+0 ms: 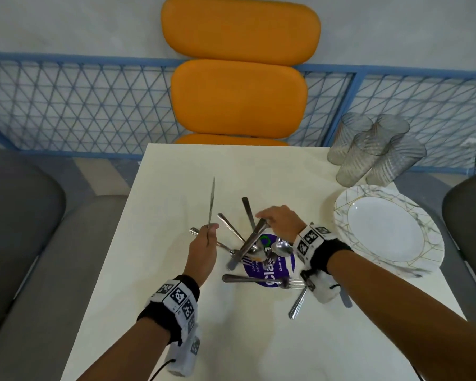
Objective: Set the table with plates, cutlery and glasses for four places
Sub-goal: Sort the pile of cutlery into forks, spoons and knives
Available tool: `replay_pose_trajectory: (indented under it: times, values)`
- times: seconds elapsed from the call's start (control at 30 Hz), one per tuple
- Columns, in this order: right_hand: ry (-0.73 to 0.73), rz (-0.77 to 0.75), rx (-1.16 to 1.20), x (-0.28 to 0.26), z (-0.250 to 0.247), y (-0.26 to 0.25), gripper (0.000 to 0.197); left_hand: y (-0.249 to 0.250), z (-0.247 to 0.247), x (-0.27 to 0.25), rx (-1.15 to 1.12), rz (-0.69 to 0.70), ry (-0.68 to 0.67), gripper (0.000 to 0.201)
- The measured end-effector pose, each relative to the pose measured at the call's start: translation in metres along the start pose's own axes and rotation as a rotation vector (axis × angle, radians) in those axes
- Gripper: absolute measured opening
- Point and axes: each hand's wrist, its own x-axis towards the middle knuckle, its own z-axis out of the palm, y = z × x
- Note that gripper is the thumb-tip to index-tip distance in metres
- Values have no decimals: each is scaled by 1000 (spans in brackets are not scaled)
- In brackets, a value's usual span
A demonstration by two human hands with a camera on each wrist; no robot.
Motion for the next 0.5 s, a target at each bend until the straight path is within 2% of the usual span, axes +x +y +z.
replay_pose_trajectory:
  times: [0.07,0.13,0.33,0.5]
  values:
    - [-66,-110,-335,-1,15,3,47,-8,-2,2,-20,-32,-9,30]
    - [-69,-180,-477,0,22,2,51,-13,-2,5,-55,-71,-11,26]
    - [-60,-280,-709,13,25,-6,31,-13,-3,4,-211,-175,-80,23]
    - [-116,-372,-728,10,26,-9,34,-20,-4,8,-298,-241,-107,27]
